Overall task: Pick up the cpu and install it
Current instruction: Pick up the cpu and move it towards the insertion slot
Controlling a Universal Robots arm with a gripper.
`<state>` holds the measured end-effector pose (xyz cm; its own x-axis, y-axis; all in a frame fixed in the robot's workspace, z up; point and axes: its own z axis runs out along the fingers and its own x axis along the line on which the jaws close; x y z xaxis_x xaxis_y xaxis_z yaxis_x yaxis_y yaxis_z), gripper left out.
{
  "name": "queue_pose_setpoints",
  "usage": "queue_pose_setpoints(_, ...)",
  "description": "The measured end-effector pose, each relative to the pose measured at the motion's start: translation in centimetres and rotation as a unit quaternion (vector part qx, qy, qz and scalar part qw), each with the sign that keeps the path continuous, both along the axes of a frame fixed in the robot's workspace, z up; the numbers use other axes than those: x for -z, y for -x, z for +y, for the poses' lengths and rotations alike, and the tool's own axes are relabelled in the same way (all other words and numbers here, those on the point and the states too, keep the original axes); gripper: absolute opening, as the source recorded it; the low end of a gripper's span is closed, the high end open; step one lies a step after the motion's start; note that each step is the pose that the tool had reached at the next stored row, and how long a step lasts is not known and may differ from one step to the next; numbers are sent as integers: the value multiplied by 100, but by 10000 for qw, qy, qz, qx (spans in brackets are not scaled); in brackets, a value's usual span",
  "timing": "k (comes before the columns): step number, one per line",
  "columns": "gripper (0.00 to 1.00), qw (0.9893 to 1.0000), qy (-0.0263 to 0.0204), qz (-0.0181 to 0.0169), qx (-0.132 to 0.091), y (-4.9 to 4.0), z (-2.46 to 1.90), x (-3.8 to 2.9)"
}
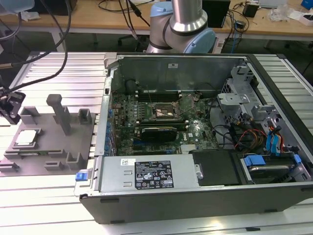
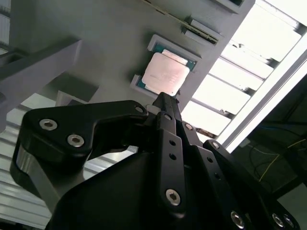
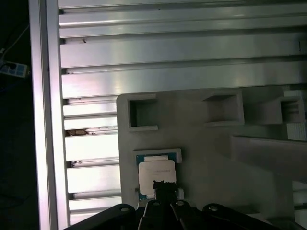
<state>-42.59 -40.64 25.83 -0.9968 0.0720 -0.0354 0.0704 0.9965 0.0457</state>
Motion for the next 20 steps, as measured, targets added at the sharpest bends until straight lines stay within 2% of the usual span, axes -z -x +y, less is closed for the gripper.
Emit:
queue_pose_setpoints(5,11,10000,0,24,1,6,0,94)
queue_pose_setpoints(9,11,10000,0,59,1,6,0,162)
queue_pose_setpoints(10,11,10000,0,80,1,7,0,196)
queue_pose_setpoints(14,11,9999,0,112,1,7,-1,260)
queue_pose_setpoints(15,11,9999,0,132,1,6,-1,292)
queue_pose_setpoints(17,11,9999,0,148,0,6,-3,317)
queue_pose_setpoints(20,11,9999,1,150,1,7,-4,327)
